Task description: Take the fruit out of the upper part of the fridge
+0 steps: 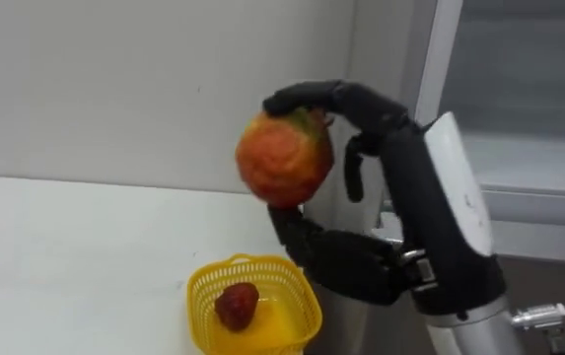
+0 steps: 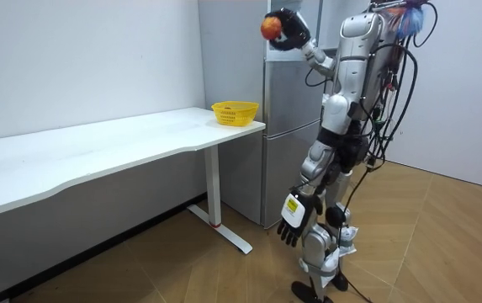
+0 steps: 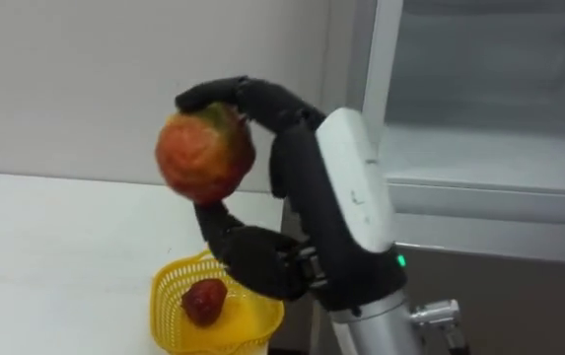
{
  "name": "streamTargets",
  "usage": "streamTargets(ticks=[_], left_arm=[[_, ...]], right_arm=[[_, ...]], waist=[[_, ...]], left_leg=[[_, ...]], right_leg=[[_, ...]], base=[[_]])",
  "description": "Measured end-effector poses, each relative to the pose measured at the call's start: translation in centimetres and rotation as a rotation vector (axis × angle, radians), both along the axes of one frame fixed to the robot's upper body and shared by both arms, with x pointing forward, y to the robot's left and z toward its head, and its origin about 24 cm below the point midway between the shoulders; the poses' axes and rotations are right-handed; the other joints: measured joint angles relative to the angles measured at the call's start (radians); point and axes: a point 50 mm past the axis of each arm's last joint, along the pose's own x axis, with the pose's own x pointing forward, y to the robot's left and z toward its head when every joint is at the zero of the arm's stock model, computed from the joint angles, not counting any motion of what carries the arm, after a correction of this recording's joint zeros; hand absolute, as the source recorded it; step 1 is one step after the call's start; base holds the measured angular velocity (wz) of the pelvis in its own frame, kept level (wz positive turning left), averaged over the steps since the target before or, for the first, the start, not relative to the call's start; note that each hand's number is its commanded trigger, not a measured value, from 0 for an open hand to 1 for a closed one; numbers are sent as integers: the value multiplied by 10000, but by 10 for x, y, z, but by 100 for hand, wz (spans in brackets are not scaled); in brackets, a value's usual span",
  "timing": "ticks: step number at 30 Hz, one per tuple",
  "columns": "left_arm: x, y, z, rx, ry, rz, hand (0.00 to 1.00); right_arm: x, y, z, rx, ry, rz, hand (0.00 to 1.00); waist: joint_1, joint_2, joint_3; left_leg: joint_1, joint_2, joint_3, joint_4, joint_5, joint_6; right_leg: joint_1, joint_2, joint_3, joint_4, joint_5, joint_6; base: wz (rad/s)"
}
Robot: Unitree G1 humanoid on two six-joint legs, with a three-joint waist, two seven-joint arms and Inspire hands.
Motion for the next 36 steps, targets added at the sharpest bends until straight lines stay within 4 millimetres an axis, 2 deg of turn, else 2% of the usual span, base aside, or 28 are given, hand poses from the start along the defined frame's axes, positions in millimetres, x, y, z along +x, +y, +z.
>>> streamTargets(ticks=[2, 8, 12, 16, 21, 25, 30, 34, 35, 36], left_arm=[[1, -1, 0, -198, 49, -59, 0], [2, -3, 0, -455, 113, -135, 0], [5, -3, 0, -490, 82, -202, 0], [5, -3, 0, -479, 91, -217, 0], [5, -3, 0, -510, 62, -218, 0], [7, -3, 0, -553, 60, -236, 0], [5, -3, 0, -515, 133, -215, 0], [6, -3, 0, -498, 138, -208, 0], [7, -3, 0, -499, 122, -211, 0], [8, -3, 0, -497, 93, -221, 0]], right_arm=[[3, 5, -10, -728, 332, 3, 100], [13, 5, -30, -1796, 1059, -275, 100], [23, 6, -59, -2808, 2178, -577, 100], [29, 2, -75, -3264, 2861, -879, 100], [32, 0, -84, -3731, 3036, -1110, 100], [36, -5, -100, -4049, 3753, -1343, 100], [40, -13, -116, -4371, 4554, -1650, 100], [41, -13, -116, -4121, 4774, -1649, 99], [41, -13, -116, -3999, 4848, -1615, 71], [41, -14, -116, -3815, 4981, -1572, 34]], waist=[[168, -54, 32], [396, -100, 42], [529, -114, 56], [761, -130, 48], [819, -159, 94], [891, -215, 127], [887, -207, 131], [866, -173, 122], [847, -168, 124], [802, -156, 132]], left_leg=[[-36, -16, -29, 54, -1, 2], [-121, -92, -279, 74, -3, 11], [-233, -101, -304, 85, -6, 16], [-355, -100, -295, 81, -5, 17], [-389, -143, -383, 159, -4, 18], [-401, -152, -351, 185, -16, 38], [-415, -153, -376, 226, -42, 77], [-428, -153, -402, 239, -42, 76], [-435, -156, -424, 244, -42, 76], [-444, -166, -482, 249, -42, 76]], right_leg=[[-10, -11, -28, -8, 0, 2], [-6, -48, -131, -23, -23, 51], [-107, -78, -238, -23, -36, 62], [-209, -84, -256, -18, -39, 63], [-146, -126, -361, -31, -57, 89], [-145, -145, -370, -23, -71, 112], [-127, -149, -392, -8, -76, 121], [-123, -148, -425, -7, -74, 119], [-122, -149, -438, -7, -74, 119], [-108, -156, -491, -6, -74, 119]], base=[[5], [10], [2], [1], [7], [1], [0], [0], [8], [10]])
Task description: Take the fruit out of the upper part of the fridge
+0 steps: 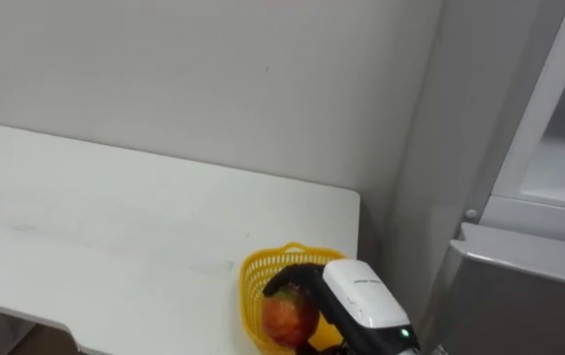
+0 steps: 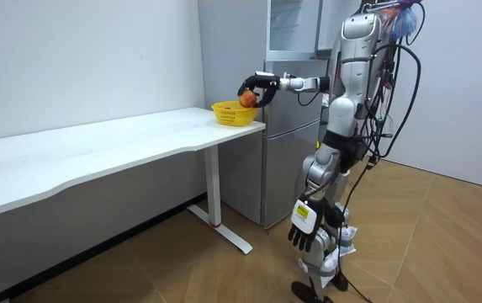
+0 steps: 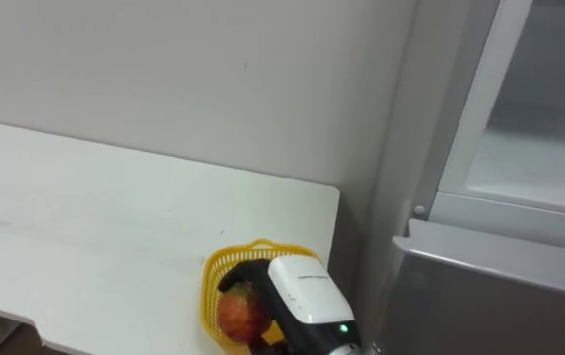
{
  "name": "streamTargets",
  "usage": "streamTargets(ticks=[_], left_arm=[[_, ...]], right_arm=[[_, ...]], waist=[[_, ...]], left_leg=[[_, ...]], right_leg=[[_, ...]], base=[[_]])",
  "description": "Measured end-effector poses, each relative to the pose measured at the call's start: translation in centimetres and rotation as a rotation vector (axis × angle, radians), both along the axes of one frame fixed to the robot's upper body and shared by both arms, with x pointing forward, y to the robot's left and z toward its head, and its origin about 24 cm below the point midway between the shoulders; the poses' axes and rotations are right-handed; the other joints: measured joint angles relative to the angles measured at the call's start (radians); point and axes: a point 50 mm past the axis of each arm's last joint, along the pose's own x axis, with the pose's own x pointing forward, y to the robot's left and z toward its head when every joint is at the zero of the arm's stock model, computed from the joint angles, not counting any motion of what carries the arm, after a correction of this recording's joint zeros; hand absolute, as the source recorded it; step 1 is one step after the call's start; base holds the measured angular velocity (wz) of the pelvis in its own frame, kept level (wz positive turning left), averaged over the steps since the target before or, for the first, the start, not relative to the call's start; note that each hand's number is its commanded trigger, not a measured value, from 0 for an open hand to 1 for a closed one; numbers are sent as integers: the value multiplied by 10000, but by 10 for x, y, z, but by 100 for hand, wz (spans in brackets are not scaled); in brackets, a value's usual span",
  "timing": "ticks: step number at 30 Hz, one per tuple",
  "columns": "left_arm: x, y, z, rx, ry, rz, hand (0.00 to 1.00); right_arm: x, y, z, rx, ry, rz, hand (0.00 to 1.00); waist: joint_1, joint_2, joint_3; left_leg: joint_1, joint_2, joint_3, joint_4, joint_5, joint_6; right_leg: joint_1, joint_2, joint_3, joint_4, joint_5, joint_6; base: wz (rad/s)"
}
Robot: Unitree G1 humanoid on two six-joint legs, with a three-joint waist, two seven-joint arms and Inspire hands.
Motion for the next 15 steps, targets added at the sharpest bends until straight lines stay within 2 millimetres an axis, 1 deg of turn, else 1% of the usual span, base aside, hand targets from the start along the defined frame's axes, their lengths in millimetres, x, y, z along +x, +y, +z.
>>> streamTargets(ticks=[1, 3, 5, 8, 10, 12, 15], left_arm=[[1, 0, 0, 1, -19, -7, 0], [2, 0, 0, -7, -39, -15, 0], [2, 0, 0, -15, -27, -33, 0], [1, 0, 0, -22, 4, -21, 0], [1, 0, 0, -55, 117, 7, 0], [0, 0, 0, -72, 204, 25, 0], [0, 0, 0, -96, 217, 25, 0]], right_arm=[[0, -1, -1, 185, 129, -38, 0], [1, -1, -1, 435, 271, -83, 0], [1, -2, -1, 586, 360, -95, 0], [1, -2, -1, 735, 555, -80, 0], [1, -2, -1, 713, 666, -91, 0], [2, -2, 0, 680, 691, -98, 0], [6, 1, 6, 625, 572, -11, 0]], waist=[[-14, 15, 4], [-18, 39, 13], [-16, 69, 2], [-15, 113, -27], [-17, 163, -64], [-17, 204, -85], [-14, 202, -103]], left_leg=[[2, -4, -25, 3, 0, 0], [2, -2, -28, 1, 0, 0], [6, -2, -27, -8, 0, -1], [2, -2, -22, -23, 0, -1], [-9, -5, -19, -23, 0, 0], [-8, -6, -18, -24, 0, 0], [-13, -5, -21, -25, 0, -1]], right_leg=[[10, 0, -12, -3, 0, 0], [10, 2, -13, -6, 0, 0], [4, 2, -12, -6, -1, 0], [-18, 0, -10, -2, -1, 1], [-33, -3, -10, -1, -1, 1], [-37, -6, -10, 8, -1, 2], [-46, -8, -19, 24, -5, 2]], base=[[8], [0], [0], [0], [0], [0], [0]])
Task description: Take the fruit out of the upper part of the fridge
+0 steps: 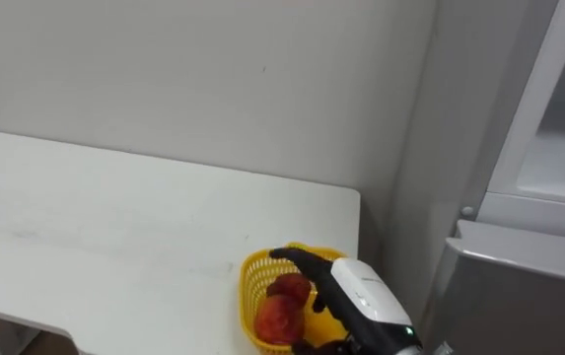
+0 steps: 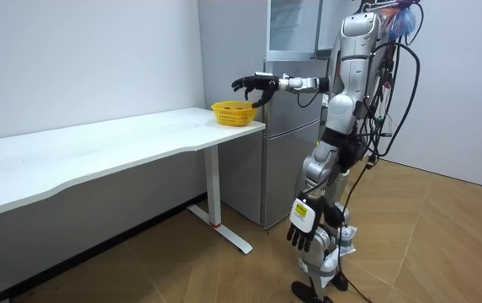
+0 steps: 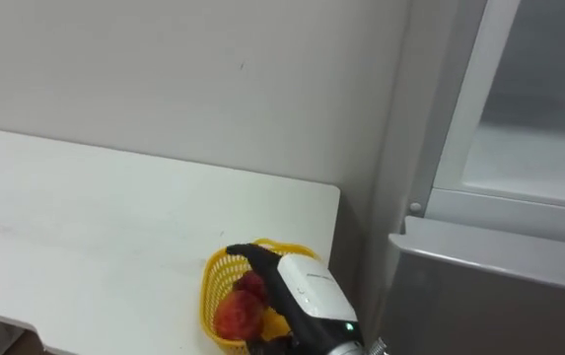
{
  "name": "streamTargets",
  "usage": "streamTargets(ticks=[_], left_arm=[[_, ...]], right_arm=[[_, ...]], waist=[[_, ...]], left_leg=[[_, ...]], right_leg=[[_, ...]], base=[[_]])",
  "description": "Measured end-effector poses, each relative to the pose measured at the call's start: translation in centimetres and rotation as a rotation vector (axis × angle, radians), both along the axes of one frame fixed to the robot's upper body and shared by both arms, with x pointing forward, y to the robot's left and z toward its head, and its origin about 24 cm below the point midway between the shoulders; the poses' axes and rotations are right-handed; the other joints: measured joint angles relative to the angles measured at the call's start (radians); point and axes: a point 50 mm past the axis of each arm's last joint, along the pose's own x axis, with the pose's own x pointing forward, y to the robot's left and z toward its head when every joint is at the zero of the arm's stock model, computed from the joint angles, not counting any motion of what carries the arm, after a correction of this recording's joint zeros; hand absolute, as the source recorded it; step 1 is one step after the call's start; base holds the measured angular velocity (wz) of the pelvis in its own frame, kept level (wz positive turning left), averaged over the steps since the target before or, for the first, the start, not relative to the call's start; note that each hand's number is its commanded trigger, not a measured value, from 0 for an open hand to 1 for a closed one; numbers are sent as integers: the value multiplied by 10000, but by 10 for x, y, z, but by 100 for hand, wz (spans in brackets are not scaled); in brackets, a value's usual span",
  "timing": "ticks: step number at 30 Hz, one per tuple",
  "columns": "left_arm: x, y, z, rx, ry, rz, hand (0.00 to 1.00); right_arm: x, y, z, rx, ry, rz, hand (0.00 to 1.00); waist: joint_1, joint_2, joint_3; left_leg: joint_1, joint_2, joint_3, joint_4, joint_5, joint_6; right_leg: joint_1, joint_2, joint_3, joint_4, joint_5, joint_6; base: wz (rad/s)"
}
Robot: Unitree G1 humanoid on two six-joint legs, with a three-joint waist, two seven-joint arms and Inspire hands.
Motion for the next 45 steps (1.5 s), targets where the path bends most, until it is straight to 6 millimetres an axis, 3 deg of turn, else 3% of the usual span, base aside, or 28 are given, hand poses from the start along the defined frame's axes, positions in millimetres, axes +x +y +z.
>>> streamTargets(ticks=[7, 18, 26, 31, 35, 38, 42, 45], left_arm=[[-2, -1, 0, -98, 25, 2, 0], [2, 4, 2, 16, -211, 33, 0], [1, 8, 3, 159, -270, 118, 0], [2, 8, 3, 194, -354, 104, 0], [-1, 6, 3, 109, -384, 84, 0], [-5, 3, 2, 85, -459, 90, 0], [-7, -8, -1, -112, -528, 149, 0], [-6, -7, 0, -25, -681, 147, 0]], right_arm=[[2, 1, 2, -91, 50, 76, 0], [1, 3, 13, 90, -327, 141, 0], [0, 3, 17, 353, -364, 195, 0], [-1, 5, 30, 1872, -218, 405, 0], [-1, 1, 44, 3166, -460, 527, 0], [-1, 3, 51, 3735, -671, 559, 0], [-16, 6, 70, 4424, -1718, 922, 0], [-32, 4, 72, 4818, -2118, 936, 0]], waist=[[-18, -119, -67], [-24, -195, -39], [-36, -245, 72], [-105, -131, 122], [-137, 44, 85], [-386, 240, 70], [-628, 414, -48], [-807, 405, -90]], left_leg=[[-2, -11, -2, 3, 0, 0], [3, -11, -1, -2, 0, 1], [10, -10, 0, -11, 0, 1], [17, -2, 13, -13, -3, 3], [61, 2, 11, -12, -4, 5], [96, 2, 27, -7, -11, 11], [88, 27, 267, -11, -10, 12], [184, 30, 290, -8, -8, 11]], right_leg=[[1, -13, -7, -8, -12, 9], [11, -11, -4, -28, -11, 9], [27, -4, -1, -50, -10, 9], [19, -2, 3, -48, -9, 7], [68, -3, 0, -35, -7, 7], [112, -1, 8, -36, -8, 8], [-15, 16, 220, -3, -4, 4], [93, 27, 249, -14, -3, 4]], base=[[0], [0], [0], [0], [0], [0], [-13], [-5]])
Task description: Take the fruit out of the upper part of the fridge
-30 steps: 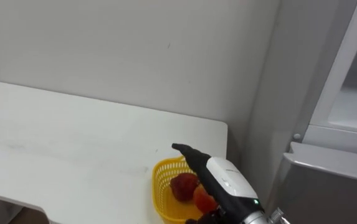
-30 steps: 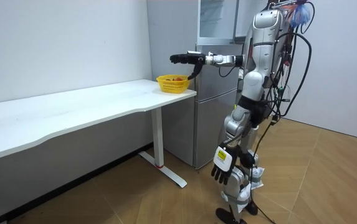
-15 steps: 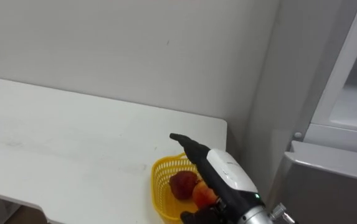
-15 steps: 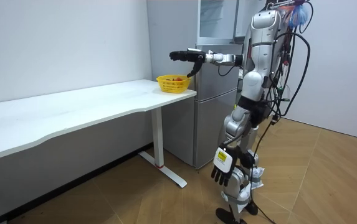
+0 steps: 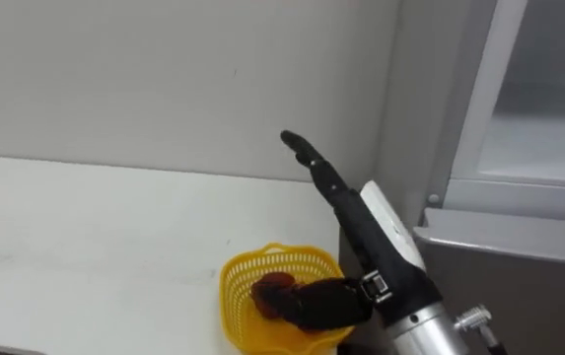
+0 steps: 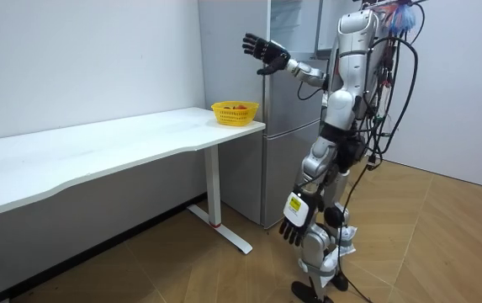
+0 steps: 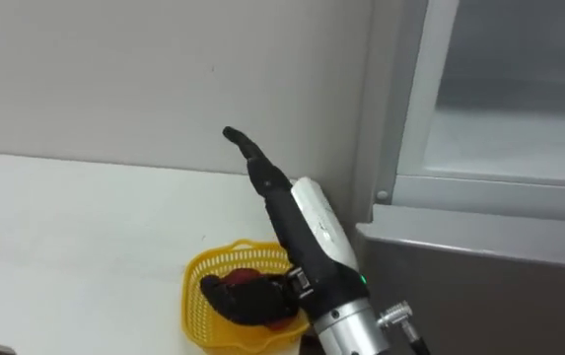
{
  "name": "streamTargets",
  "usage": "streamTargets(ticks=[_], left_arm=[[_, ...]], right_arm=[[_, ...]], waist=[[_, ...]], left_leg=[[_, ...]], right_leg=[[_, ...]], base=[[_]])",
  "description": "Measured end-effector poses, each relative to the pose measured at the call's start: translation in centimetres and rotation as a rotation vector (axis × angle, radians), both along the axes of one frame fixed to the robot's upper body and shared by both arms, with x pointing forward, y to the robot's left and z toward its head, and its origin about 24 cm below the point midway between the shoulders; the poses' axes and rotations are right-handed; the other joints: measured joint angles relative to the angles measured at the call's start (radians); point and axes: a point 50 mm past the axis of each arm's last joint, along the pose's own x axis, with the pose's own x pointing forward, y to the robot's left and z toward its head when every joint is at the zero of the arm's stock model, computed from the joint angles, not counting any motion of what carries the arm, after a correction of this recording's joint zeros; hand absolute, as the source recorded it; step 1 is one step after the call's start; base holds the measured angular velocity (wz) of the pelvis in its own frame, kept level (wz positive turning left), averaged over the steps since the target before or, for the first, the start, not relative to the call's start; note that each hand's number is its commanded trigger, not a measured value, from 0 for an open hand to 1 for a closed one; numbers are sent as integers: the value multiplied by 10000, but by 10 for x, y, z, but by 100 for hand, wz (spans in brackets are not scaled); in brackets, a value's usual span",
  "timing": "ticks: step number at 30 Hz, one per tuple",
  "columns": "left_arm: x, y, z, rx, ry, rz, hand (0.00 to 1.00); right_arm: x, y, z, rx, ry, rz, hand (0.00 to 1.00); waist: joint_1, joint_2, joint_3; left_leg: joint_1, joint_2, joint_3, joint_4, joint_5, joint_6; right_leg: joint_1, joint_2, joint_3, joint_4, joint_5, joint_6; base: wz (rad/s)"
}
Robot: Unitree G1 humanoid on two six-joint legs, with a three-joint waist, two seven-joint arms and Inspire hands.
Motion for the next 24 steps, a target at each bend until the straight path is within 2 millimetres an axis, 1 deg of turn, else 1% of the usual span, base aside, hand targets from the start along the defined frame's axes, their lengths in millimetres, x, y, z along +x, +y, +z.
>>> streamTargets(ticks=[3, 4, 6, 7, 8, 10, 12, 13, 16, 17, 18, 19, 20, 23, 24], left_arm=[[2, 0, 0, 108, -96, 2, 0], [0, 1, 0, 205, -104, 34, 0], [-1, 2, 0, 326, -47, 66, 0], [-2, 2, 0, 363, -32, 69, 0], [-3, 2, 0, 370, -25, 72, 0], [-8, 2, -1, 370, 89, 98, 0], [-12, 2, -1, 367, 192, 108, 0], [-12, 2, -1, 359, 227, 115, 0], [-13, 2, -1, 386, 239, 137, 0], [-13, 2, -1, 407, 218, 148, 0], [-13, 2, -1, 414, 216, 145, 0], [-12, 2, -1, 414, 199, 144, 0], [-12, 2, -1, 408, 186, 140, 0], [-11, 2, -1, 401, 165, 152, 0], [-12, 2, -1, 385, 186, 166, 0]], right_arm=[[-7, -4, 1, 56, -347, -225, 0], [-8, -8, 0, 64, -406, -467, 0], [-9, -15, -1, 164, -410, -831, 0], [-11, -20, 0, 304, -441, -1073, 0], [-12, -22, 0, 383, -449, -1187, 0], [-16, -34, -3, 569, -422, -1716, 0], [-17, -40, -5, 649, -346, -2061, 0], [-19, -42, -7, 681, -262, -2190, 0], [-27, -45, -16, 696, 127, -2322, 0], [-30, -47, -21, 681, 344, -2439, 0], [-32, -48, -24, 650, 461, -2543, 0], [-35, -53, -30, 577, 667, -2777, 0], [-37, -54, -30, 526, 589, -2785, 0], [-38, -54, -31, 468, 532, -2848, 0], [-39, -54, -32, 438, 541, -2904, 0]], waist=[[-262, 17, 11], [-337, 35, 23], [-392, 39, 25], [-482, 51, 25], [-578, 52, 26], [-777, 82, 23], [-983, 128, 16], [-1046, 187, -26], [-1188, 342, -110], [-1232, 441, -85], [-1252, 460, -82], [-1297, 449, -88], [-1322, 471, -61], [-1456, 479, -25], [-1496, 455, 2]], left_leg=[[96, 20, 173, -13, -1, 0], [128, 37, 294, -27, -1, 1], [221, 64, 450, -92, -3, 2], [253, 74, 506, -110, -11, 11], [251, 75, 507, -110, -17, 17], [247, 70, 508, -121, -32, 34], [236, 68, 525, -111, -36, 40], [207, 74, 561, -112, -40, 47], [230, 100, 722, -145, -42, 50], [268, 114, 806, -170, -42, 50], [280, 117, 830, -175, -42, 49], [283, 122, 862, -187, -44, 48], [287, 134, 921, -203, -48, 44], [262, 166, 1068, -206, -65, 34], [262, 168, 1089, -207, -68, 35]], right_leg=[[54, 12, 128, 0, -2, 1], [48, 29, 243, 9, 0, 1], [28, 36, 348, 6, 10, -2], [21, 44, 406, 12, 19, -3], [20, 45, 399, 13, 23, 0], [15, 45, 404, 24, 37, 18], [-20, 54, 463, 33, 50, 24], [-119, 85, 567, 21, 66, 37], [-104, 117, 718, 54, 101, 35], [-102, 126, 765, 76, 114, 30], [-116, 130, 791, 79, 115, 30], [-138, 137, 824, 98, 114, 30], [-175, 144, 870, 135, 111, 27], [-298, 151, 954, 167, 101, 9], [-309, 152, 969, 176, 101, 9]], base=[[-12], [-15], [-23], [-19], [-5], [0], [-5], [-8], [-16], [-19], [-14], [-11], [-13], [-15], [-5]])
